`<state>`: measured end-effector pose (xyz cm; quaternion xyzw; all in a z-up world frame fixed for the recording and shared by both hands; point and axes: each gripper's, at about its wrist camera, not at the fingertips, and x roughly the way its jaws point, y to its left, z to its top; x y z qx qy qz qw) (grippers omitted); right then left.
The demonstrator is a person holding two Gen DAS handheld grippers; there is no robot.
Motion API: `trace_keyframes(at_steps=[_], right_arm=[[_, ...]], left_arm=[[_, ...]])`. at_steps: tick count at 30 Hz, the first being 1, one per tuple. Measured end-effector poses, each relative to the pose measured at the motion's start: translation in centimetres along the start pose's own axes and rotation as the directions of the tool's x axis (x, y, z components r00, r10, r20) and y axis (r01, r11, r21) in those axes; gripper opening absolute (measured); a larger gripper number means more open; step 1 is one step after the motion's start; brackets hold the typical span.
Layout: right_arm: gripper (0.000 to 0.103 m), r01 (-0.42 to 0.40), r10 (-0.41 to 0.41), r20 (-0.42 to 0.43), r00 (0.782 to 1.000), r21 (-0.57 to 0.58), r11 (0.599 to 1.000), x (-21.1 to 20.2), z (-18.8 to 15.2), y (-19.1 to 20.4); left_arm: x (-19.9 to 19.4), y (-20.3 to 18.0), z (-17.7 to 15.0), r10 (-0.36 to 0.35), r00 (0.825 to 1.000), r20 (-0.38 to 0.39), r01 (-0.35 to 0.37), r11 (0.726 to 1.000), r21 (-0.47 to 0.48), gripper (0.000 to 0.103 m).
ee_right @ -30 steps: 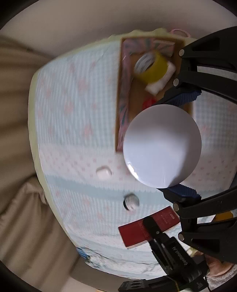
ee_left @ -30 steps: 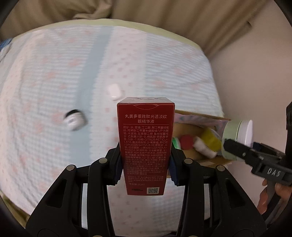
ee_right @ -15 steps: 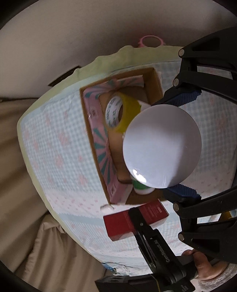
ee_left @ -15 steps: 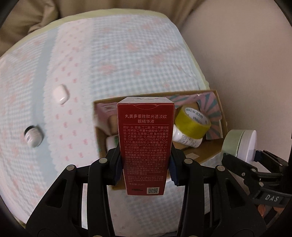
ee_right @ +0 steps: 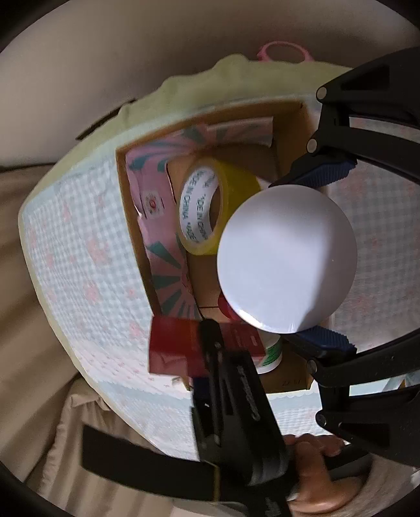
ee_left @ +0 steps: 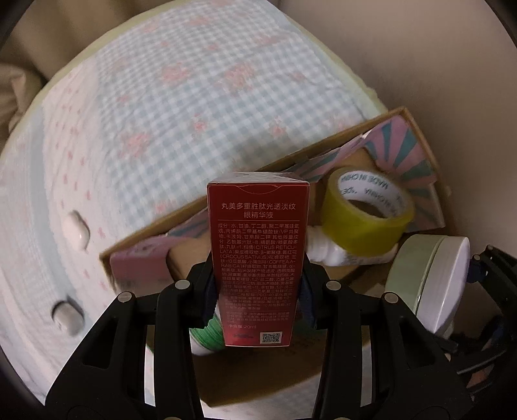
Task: Organize rigid objects
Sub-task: 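Carry the red box and white lid over the cardboard box and release both, then move both tools back toward the black-lidded jar and white earbud case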
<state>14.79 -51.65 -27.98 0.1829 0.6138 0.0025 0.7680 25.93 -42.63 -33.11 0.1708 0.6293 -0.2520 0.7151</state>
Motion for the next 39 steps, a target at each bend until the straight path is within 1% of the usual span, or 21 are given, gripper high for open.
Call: trace_keyframes(at_steps=[2, 4, 5, 6, 7, 8, 9, 10, 13, 15, 18, 22, 25, 28, 31, 35, 39], right_arm=[[0.069, -0.009, 0.009, -0.004, 1.0, -0.014, 1.0, 0.7, -0.1, 0.2], [0.07, -0.013, 0.013, -0.005, 1.0, -0.032, 0.999, 1.3, -0.2, 0.4], [0.07, -0.015, 0.015, -0.004, 1.0, -0.04, 0.999, 1.4, -0.2, 0.5], [0.07, -0.019, 0.018, -0.008, 1.0, -0.049, 0.999, 1.7, -0.2, 0.7], [0.072, -0.024, 0.022, -0.021, 1.0, -0.057, 0.998, 2.0, -0.2, 0.8], [0.075, -0.025, 0.023, -0.03, 0.999, -0.067, 0.997, 2.3, -0.3, 0.9], [0.096, -0.028, 0.027, -0.01, 1.0, -0.081, 0.996, 2.1, -0.5, 1.0], [0.103, -0.036, 0.037, 0.012, 0.999, -0.092, 0.995, 1.8, -0.7, 1.1], [0.103, -0.054, 0.064, 0.098, 0.993, -0.103, 0.993, 0.5, -1.6, 0.9], [0.103, -0.031, 0.045, 0.14, 0.989, -0.102, 0.994, -0.1, -2.1, 0.6], [0.103, -0.013, 0.023, 0.123, 0.992, -0.078, 0.997, -0.2, -2.7, 0.0], [0.103, 0.022, -0.015, 0.121, 0.993, -0.06, 0.998, -0.6, -2.9, -0.4], [0.103, 0.032, -0.026, 0.125, 0.992, -0.047, 0.998, -1.4, -2.9, -0.6], [0.103, 0.055, -0.048, 0.129, 0.99, -0.05, 0.997, -2.3, -2.5, 0.1], [0.103, 0.078, -0.069, 0.147, 0.987, -0.055, 0.995, -4.1, -2.7, 1.1], [0.103, 0.102, -0.091, 0.181, 0.979, -0.056, 0.993, -6.9, -3.2, 3.2], [0.103, 0.14, -0.123, 0.201, 0.972, -0.069, 0.988, -9.6, -4.4, 6.5]], left_arm=[[0.4, -0.2, 0.2, 0.007, 1.0, -0.015, -0.006, 1.0, 0.031, 0.038], [0.9, -0.3, 0.5, -0.011, 0.999, -0.038, 0.012, 0.999, 0.052, 0.038], [0.9, -0.5, 0.6, -0.012, 0.999, -0.045, 0.015, 0.998, 0.068, 0.042], [0.7, -0.7, 0.7, -0.001, 0.999, -0.037, 0.004, 0.997, 0.083, 0.053], [0.3, -0.9, 0.7, 0.018, 1.0, -0.024, -0.015, 0.995, 0.102, 0.099], [-0.1, -1.0, 0.7, 0.036, 0.999, -0.008, -0.035, 0.993, 0.117, 0.103], [-0.6, -1.0, 0.7, 0.039, 0.999, 0.005, -0.039, 0.991, 0.127, 0.103], [-1.1, -1.0, 0.6, 0.04, 0.999, 0.012, -0.041, 0.99, 0.133, 0.103], [-2.3, -0.4, -0.1, 0.07, 0.997, 0.025, -0.072, 0.989, 0.128, 0.103], [-2.7, 0.2, -0.7, 0.069, 0.997, 0.023, -0.071, 0.992, 0.109, 0.103], [-2.9, 1.0, -1.9, 0.046, 0.999, 0.007, -0.047, 0.997, 0.069, 0.103], [-3.3, 1.7, -3.4, 0.034, 0.999, 0.002, -0.034, 0.999, 0.034, 0.103], [-4.6, 2.3, -4.5, 0.024, 0.999, 0.031, -0.025, 1.0, 0.018, 0.103], [-6.2, 2.9, -5.3, 0.02, 0.998, 0.063, -0.02, 1.0, 0.011, 0.103], [-8.4, 3.6, -6.5, 0.015, 0.994, 0.106, -0.015, 1.0, 0.005, 0.103], [-11.7, 4.9, -8.6, 0.007, 0.986, 0.166, -0.006, 1.0, -0.009, 0.103], [-15.1, 6.6, -11.2, -0.007, 0.976, 0.22, 0.014, 0.999, -0.034, 0.103]])
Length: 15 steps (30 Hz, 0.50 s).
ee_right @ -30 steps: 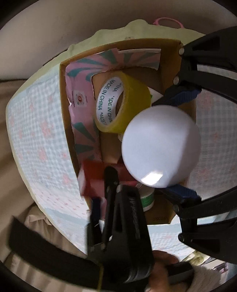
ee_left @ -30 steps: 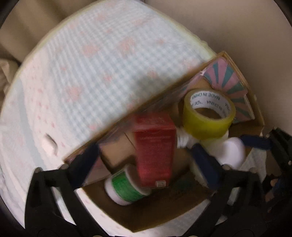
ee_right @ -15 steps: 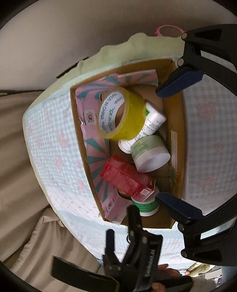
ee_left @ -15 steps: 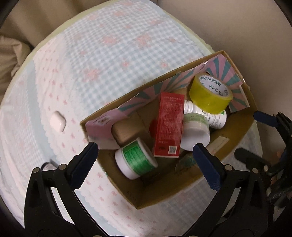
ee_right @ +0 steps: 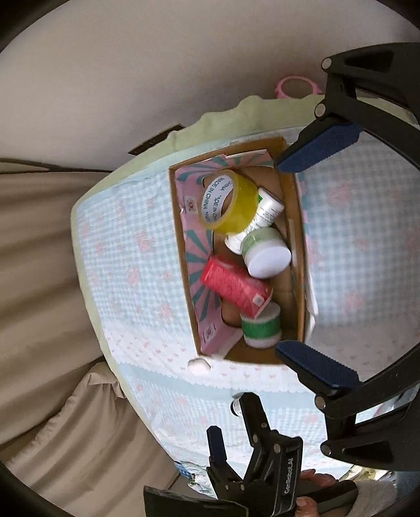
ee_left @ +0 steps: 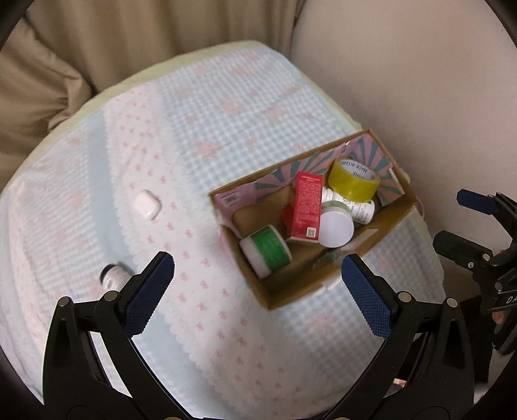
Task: Organize rigid objects
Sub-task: 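Move both tools back toward the black-lidded jar and white earbud case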
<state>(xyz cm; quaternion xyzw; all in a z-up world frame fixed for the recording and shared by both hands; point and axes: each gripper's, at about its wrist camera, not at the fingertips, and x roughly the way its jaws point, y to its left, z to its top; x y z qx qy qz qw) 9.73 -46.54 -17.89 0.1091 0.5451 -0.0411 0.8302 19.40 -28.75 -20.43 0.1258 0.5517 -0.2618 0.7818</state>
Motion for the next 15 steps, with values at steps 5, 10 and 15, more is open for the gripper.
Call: trace_keyframes(at_steps=[5, 10, 15], right_arm=[[0.103, 0.007, -0.007, 0.03, 1.0, -0.002, 1.0, -3.1, -0.5, 4.0], [0.103, -0.001, 0.001, 0.051, 0.999, 0.005, 1.0, -4.6, -0.8, 9.0], [0.103, 0.014, -0.015, 0.065, 0.998, 0.01, 1.0, -4.8, -1.0, 14.0]], left_arm=[[-4.1, 3.8, -2.8, 0.027, 0.999, 0.045, -0.026, 0.999, -0.022, 0.103], [-7.6, 9.1, -6.0, 0.071, 0.994, 0.088, -0.065, 0.995, -0.071, 0.103], [-8.9, 14.1, -8.7, 0.089, 0.992, 0.089, -0.081, 0.992, -0.096, 0.103]])
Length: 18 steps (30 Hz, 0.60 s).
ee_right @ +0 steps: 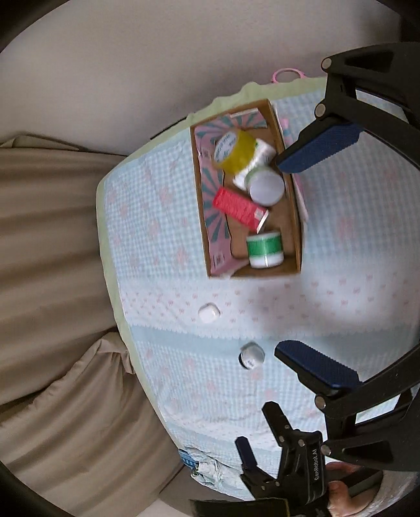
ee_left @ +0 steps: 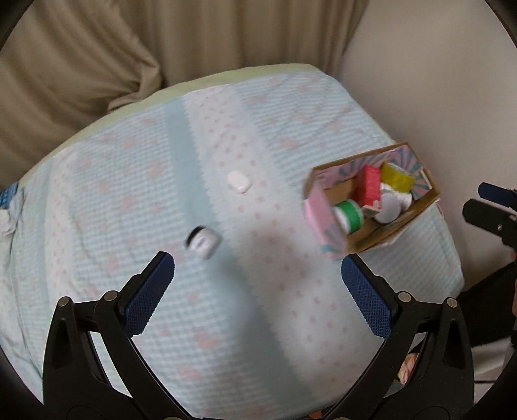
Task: Organize rigid objects
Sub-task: 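Move both tools back toward the black-lidded jar and white earbud case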
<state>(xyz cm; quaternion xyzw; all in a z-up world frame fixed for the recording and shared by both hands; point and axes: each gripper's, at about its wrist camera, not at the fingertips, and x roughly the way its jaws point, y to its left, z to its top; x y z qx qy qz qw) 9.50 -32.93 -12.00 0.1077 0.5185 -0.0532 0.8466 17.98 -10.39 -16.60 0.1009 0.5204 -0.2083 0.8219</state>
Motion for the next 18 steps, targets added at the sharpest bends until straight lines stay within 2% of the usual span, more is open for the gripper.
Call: trace_keyframes(at_steps=[4, 10, 18], right_arm=[[0.103, -0.021, 0.021, -0.007, 1.0, 0.02, 1.0, 0.8, -0.1, 3.7], [0.103, -0.038, 0.038, -0.038, 0.999, 0.0, 0.999, 4.0, 0.6, 8.4], [0.103, -0.054, 0.042, -0.081, 0.996, -0.153, 0.987, 10.7, 3.7, 12.8]], left_arm=[[0.4, 4.1, -1.5, -0.011, 1.0, -0.009, 0.011, 1.0, 0.001, 0.103], [3.8, 8.8, -3.0, -0.018, 0.998, -0.056, 0.02, 1.0, 0.023, 0.103], [9.4, 11.2, -2.6, -0.04, 0.995, -0.095, 0.045, 0.998, 0.051, 0.103]])
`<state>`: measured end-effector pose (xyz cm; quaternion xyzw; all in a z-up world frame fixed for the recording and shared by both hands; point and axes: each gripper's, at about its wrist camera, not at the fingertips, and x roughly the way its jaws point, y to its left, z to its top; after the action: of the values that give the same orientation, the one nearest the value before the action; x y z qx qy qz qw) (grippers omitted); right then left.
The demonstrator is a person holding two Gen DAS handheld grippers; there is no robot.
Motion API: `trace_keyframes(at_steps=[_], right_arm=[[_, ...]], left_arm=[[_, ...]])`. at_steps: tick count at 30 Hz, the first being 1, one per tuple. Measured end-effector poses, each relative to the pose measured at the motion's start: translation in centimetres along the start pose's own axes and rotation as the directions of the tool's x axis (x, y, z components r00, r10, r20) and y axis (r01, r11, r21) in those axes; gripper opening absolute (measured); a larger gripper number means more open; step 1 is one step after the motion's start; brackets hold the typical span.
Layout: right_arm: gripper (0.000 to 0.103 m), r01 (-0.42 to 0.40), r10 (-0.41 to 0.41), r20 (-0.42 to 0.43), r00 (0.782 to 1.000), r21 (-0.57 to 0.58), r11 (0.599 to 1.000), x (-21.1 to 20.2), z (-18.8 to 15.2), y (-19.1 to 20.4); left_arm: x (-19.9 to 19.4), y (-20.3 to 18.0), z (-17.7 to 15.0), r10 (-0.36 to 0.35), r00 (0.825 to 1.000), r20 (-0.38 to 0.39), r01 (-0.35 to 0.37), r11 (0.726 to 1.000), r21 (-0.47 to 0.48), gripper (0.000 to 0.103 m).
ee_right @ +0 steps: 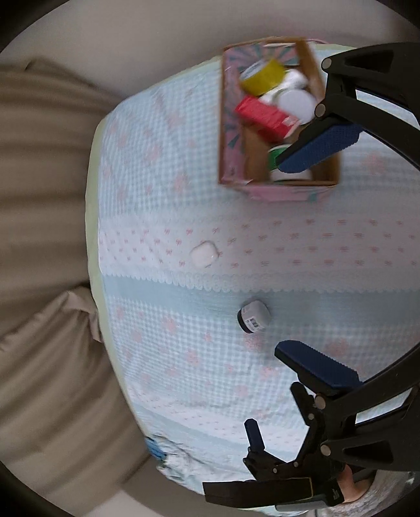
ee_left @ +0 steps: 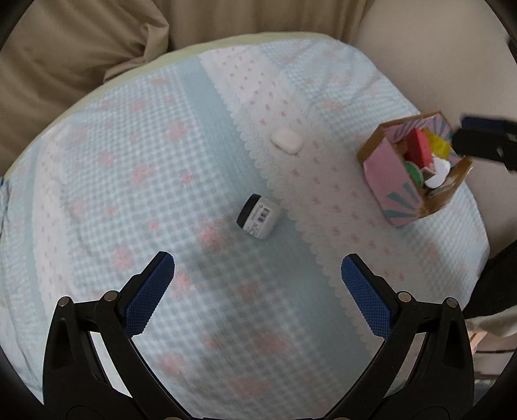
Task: Organize rigid objects
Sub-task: 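Move both tools back toward the black-lidded jar and white earbud case, then grasp the black-lidded jar with the left tool while the right tool grasps the white earbud case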
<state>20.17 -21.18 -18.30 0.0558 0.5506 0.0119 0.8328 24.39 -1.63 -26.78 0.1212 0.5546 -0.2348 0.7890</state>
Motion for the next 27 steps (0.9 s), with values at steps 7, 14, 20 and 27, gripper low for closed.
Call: trace_keyframes(at_steps=[7, 14, 20, 27], right_arm=[[0.103, -0.01, 0.006, -0.044, 0.999, -0.092, 0.996, 8.6, 4.6, -0.2], [0.097, -0.053, 0.026, -0.177, 0.984, -0.152, 0.987, 19.3, 7.9, -0.8], [0.077, -0.073, 0.013, -0.276, 0.961, -0.211, 0.975, 26.3, 9.2, -0.3], [0.065, -0.07, -0.014, -0.316, 0.949, -0.251, 0.965, 29.6, 9.4, 0.2]], left_arm=[[7.0, 0.2, 1.2, 0.006, 0.999, -0.042, -0.003, 0.996, 0.085, 0.103], [13.9, 0.3, 2.1, 0.009, 0.996, -0.092, 0.001, 0.994, 0.109, 0.096], [17.2, -0.4, 2.5, 0.002, 0.993, -0.115, 0.018, 0.985, 0.169, 0.089], [18.8, -1.2, 3.0, -0.026, 0.993, -0.117, 0.049, 0.979, 0.199, 0.075]])
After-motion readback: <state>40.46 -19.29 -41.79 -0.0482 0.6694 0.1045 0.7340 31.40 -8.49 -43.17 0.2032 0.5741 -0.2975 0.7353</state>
